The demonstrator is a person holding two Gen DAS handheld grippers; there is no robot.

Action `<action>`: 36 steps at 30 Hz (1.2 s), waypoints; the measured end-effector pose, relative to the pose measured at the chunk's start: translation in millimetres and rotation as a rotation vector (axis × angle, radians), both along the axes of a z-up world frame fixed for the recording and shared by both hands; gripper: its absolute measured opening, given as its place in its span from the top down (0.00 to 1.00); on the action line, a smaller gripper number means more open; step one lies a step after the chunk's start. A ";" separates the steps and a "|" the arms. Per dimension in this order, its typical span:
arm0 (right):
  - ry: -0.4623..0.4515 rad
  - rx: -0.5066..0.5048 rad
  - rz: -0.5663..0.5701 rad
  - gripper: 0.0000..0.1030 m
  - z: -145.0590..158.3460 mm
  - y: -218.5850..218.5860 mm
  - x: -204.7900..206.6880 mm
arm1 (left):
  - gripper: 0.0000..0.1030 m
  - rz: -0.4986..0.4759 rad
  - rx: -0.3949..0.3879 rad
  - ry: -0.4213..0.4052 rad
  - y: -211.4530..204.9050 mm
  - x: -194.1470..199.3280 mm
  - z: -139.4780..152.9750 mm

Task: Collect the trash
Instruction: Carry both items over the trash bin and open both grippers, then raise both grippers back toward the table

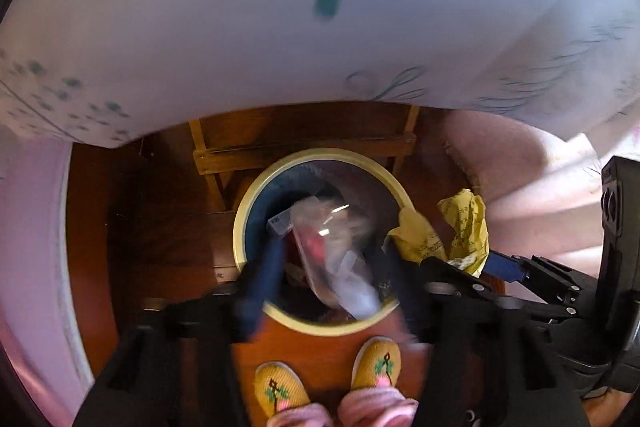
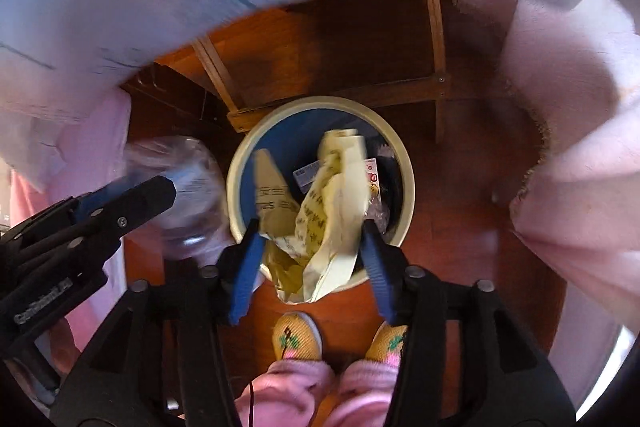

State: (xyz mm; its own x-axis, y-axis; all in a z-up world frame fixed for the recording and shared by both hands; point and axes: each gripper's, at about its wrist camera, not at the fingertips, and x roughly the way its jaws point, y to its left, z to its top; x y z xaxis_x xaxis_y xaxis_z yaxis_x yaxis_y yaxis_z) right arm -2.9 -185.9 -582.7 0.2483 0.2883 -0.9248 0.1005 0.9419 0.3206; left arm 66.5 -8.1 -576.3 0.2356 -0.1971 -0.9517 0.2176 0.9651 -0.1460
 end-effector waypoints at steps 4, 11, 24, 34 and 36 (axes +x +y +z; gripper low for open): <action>-0.001 0.000 -0.007 0.37 -19.3 -0.4 0.0 | 0.23 0.016 0.021 -0.026 0.5 1.9 -9.5; -0.010 -0.001 -0.027 0.37 -4.9 -4.5 17.3 | 0.23 0.057 0.045 -0.041 12.4 8.0 17.6; -0.018 0.011 -0.030 0.37 109.9 -10.6 24.3 | 0.23 0.134 0.061 -0.071 31.9 -1.3 156.6; -0.103 0.029 0.095 0.37 270.7 -1.7 18.9 | 0.23 0.188 0.038 -0.145 31.9 7.1 321.7; -0.148 0.027 0.129 0.37 309.7 0.5 23.0 | 0.23 0.201 0.041 -0.173 30.5 10.9 358.0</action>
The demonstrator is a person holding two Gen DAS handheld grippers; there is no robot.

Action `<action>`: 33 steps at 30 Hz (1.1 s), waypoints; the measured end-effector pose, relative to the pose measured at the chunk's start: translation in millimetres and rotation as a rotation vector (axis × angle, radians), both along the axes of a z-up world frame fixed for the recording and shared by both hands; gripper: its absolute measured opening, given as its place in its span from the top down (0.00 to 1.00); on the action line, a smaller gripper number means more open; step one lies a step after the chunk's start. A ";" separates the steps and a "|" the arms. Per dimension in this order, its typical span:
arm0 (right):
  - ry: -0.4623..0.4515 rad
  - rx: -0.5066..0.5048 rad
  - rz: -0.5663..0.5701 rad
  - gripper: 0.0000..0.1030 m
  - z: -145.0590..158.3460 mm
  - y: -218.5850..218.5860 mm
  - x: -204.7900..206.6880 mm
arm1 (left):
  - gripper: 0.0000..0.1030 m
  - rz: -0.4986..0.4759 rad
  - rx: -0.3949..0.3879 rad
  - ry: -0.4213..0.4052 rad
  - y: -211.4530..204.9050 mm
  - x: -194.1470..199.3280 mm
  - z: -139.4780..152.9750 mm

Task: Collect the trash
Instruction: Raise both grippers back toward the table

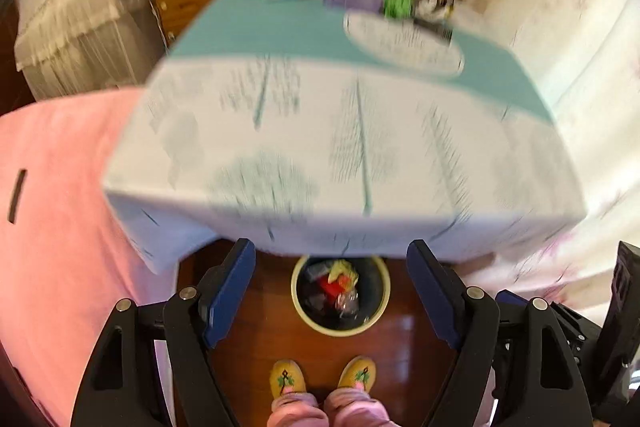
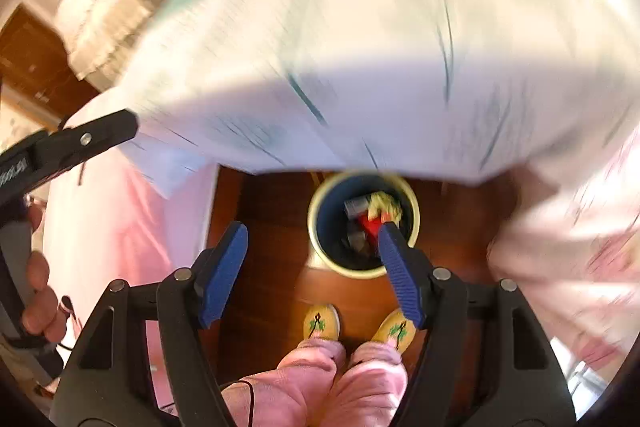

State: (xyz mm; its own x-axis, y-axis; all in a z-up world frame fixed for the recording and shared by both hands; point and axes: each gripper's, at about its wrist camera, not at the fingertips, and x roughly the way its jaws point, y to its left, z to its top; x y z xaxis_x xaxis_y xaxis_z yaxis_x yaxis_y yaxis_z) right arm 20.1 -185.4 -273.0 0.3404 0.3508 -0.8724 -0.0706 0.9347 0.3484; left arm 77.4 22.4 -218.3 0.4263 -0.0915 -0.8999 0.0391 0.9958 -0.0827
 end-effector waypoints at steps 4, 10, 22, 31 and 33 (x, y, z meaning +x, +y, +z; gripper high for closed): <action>-0.096 -0.004 0.061 0.37 73.3 3.3 12.9 | 0.23 0.035 -0.002 -0.075 -2.0 9.4 79.9; -0.239 -0.006 0.099 0.37 161.1 1.6 44.7 | 0.23 0.067 0.030 -0.159 -8.2 28.0 165.9; -0.315 -0.007 0.040 0.37 236.6 3.3 134.3 | 0.18 0.092 0.025 -0.164 15.5 114.1 233.2; -0.283 -0.032 -0.050 0.34 223.1 29.7 245.9 | 0.18 0.037 -0.018 -0.115 68.9 269.1 194.9; -0.268 -0.039 -0.083 0.25 216.6 40.9 280.6 | 0.18 0.011 -0.023 -0.083 80.1 312.3 179.0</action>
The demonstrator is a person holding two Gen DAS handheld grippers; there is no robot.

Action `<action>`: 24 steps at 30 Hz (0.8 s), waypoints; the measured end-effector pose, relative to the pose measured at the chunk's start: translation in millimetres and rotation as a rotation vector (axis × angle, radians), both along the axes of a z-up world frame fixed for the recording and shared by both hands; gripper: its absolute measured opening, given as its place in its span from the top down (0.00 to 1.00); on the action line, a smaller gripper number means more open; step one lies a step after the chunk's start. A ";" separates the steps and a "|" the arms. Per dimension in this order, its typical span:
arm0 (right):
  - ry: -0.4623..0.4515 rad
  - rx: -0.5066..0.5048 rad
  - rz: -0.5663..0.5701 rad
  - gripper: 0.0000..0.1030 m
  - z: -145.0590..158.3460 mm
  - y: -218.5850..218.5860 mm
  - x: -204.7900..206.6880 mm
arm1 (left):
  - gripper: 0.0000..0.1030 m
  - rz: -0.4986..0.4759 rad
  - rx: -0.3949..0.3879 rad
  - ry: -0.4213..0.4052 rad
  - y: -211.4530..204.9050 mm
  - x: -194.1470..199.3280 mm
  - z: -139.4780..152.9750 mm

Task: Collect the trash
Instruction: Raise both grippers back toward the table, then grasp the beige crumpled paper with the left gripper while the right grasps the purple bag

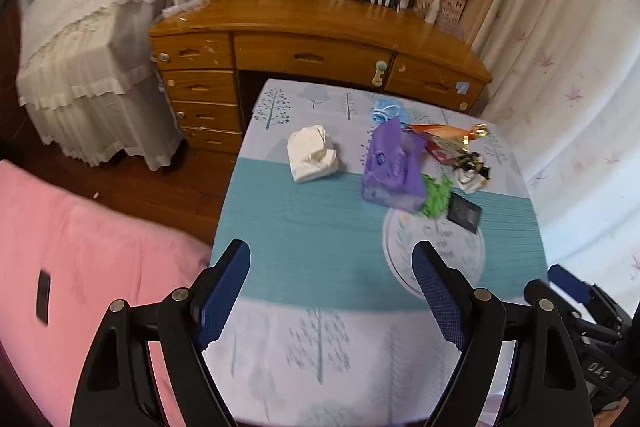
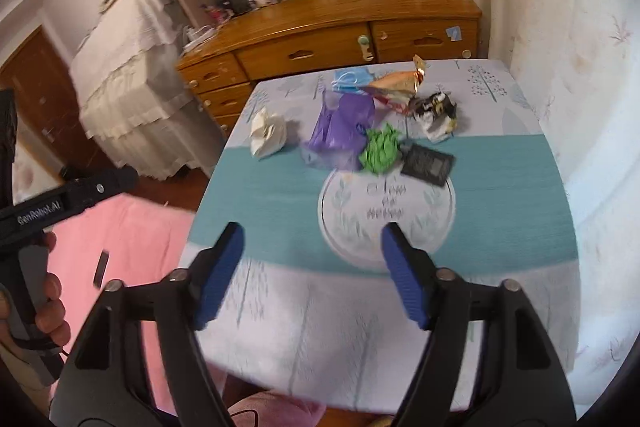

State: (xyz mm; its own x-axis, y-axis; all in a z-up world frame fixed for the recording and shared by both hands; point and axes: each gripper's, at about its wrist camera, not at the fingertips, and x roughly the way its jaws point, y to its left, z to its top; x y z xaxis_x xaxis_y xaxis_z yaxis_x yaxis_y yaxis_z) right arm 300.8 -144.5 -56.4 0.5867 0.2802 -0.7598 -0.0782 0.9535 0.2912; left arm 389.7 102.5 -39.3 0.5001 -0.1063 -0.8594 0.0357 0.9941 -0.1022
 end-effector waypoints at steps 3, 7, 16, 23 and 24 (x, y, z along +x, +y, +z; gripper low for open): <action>0.035 0.003 -0.038 0.24 -15.8 19.0 60.1 | 0.18 -0.038 0.020 0.026 11.5 67.6 -29.1; 0.082 -0.013 -0.106 0.24 -49.7 41.0 139.0 | 0.18 -0.067 0.023 0.085 21.0 153.6 -82.2; 0.211 -0.122 -0.176 0.24 -142.6 70.7 260.4 | 0.18 -0.042 -0.045 0.254 23.3 255.0 -189.0; 0.310 -0.194 -0.179 0.24 -205.4 79.2 298.1 | 0.18 -0.024 -0.054 0.346 15.1 289.4 -243.1; 0.311 -0.203 -0.181 0.24 -211.0 79.9 300.1 | 0.17 -0.019 -0.058 0.351 13.6 293.2 -247.3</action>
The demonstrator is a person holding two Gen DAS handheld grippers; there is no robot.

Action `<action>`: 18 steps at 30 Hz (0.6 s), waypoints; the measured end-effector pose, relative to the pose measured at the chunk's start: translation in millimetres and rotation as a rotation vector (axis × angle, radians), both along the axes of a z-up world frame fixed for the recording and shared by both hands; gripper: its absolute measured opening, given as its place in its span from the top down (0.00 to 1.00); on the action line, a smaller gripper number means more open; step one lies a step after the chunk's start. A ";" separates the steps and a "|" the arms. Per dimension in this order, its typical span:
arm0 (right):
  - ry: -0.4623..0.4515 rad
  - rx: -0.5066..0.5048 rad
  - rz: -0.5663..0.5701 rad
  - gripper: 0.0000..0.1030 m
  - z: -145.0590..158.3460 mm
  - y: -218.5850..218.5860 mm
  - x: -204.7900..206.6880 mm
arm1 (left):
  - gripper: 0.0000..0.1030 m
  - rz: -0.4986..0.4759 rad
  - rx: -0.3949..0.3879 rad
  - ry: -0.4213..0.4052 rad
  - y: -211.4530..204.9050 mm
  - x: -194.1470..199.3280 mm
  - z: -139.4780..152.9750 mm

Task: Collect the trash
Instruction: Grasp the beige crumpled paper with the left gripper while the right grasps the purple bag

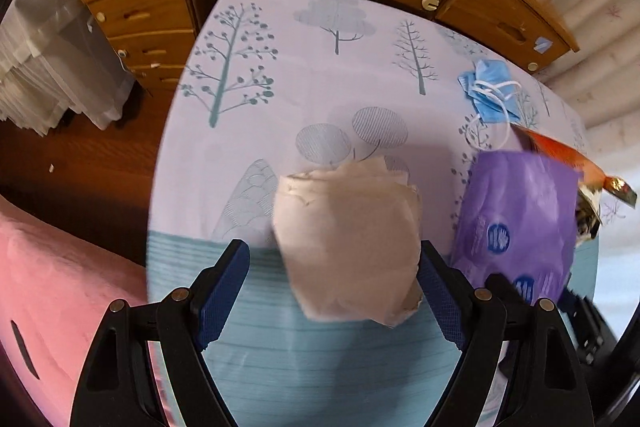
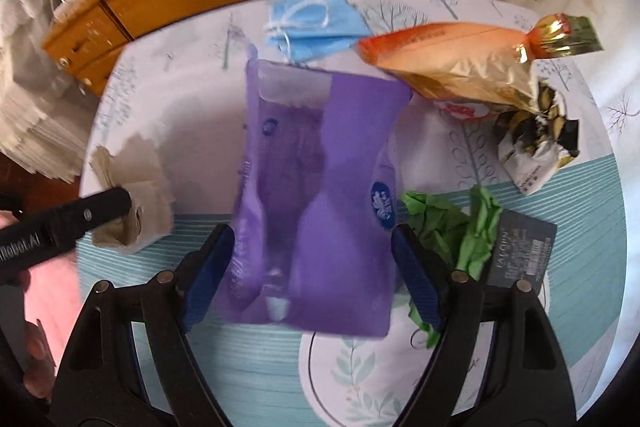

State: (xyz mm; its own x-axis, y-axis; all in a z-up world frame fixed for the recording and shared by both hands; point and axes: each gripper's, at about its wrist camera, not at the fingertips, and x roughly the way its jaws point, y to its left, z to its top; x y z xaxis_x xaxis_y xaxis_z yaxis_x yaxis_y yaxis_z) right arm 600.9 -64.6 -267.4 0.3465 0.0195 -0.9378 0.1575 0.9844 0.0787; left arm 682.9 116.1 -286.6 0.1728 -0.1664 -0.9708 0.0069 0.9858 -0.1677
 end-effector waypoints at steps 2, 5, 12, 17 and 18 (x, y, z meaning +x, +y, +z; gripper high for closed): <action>0.001 0.003 0.011 0.24 -7.3 1.1 3.0 | 0.17 0.003 -0.001 0.007 -4.5 6.7 -6.6; 0.009 0.000 0.035 0.39 -14.6 2.2 4.2 | 0.17 -0.006 0.000 0.011 -13.9 14.4 -14.1; -0.002 0.001 0.056 0.77 -9.0 5.5 -4.0 | 0.26 0.001 0.030 0.016 -23.8 19.3 -26.9; -0.030 0.037 0.066 0.92 2.8 1.3 -15.6 | 0.30 -0.026 0.042 -0.018 -26.7 10.8 -18.9; -0.038 0.049 0.065 0.93 6.1 -0.8 -18.6 | 0.30 -0.035 0.047 -0.028 -27.2 7.0 -15.9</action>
State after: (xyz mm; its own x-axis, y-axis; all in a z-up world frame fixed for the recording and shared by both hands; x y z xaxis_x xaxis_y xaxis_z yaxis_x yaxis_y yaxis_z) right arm 582.3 -65.4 -261.4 0.3788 0.0885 -0.9212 0.0896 0.9872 0.1317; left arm 689.9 88.9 -302.5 0.1943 -0.1268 -0.9727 0.0458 0.9917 -0.1201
